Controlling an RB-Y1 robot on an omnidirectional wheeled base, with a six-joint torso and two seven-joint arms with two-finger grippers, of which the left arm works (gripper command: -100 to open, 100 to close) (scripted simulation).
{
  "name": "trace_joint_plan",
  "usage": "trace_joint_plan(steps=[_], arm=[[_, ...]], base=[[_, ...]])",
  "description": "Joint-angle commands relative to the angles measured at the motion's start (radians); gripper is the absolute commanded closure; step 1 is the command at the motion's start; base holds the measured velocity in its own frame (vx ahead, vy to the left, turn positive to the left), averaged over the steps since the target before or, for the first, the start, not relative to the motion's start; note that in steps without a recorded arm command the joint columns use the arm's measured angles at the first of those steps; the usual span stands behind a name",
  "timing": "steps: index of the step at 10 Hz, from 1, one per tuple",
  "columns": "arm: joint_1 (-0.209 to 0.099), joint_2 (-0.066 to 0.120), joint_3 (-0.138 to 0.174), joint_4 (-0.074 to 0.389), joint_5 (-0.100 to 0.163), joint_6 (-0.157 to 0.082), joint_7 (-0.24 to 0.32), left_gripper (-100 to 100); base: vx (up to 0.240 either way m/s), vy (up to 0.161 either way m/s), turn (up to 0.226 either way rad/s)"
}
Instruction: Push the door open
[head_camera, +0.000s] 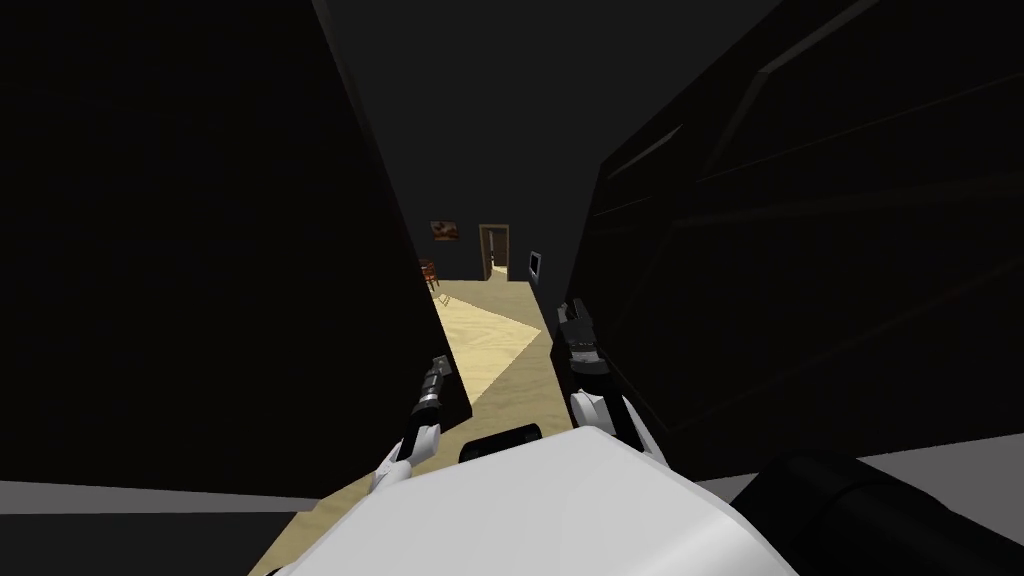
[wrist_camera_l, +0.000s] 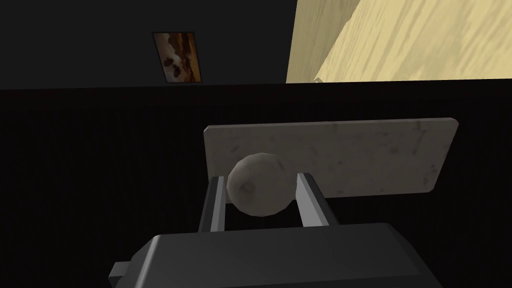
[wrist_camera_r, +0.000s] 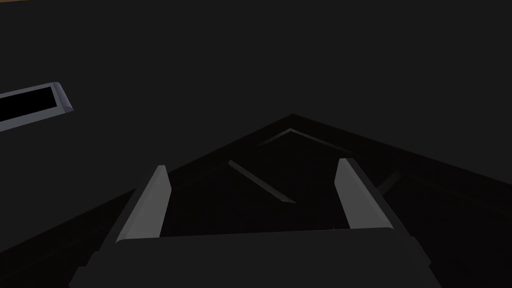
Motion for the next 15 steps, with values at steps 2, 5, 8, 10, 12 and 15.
trace_joint_plan(steps=[2,5,8,10,12,15], arm=[[-0.023,0.020,0.031,0.040,0.016,-0.023,-0.002,100],[-0.023,0.024,0.052,0.043,0.027,-0.022,-0.010,100],[-0.024,0.028,0.074,0.047,0.039,-0.022,-0.017,100],[-0.016,0.025,0.074,0.042,0.039,-0.017,-0.019,100],[-0.015,0.031,0.094,0.042,0.052,-0.018,-0.027,100],[-0.013,0.035,0.115,0.045,0.066,-0.020,-0.035,100]], base=[[0.140,-0.058,0.051],[0.170,-0.077,0.056],[0.152,-0.042,0.033],[0.125,-0.049,0.045],[0.146,-0.018,0.037],[0.152,-0.018,0.033]])
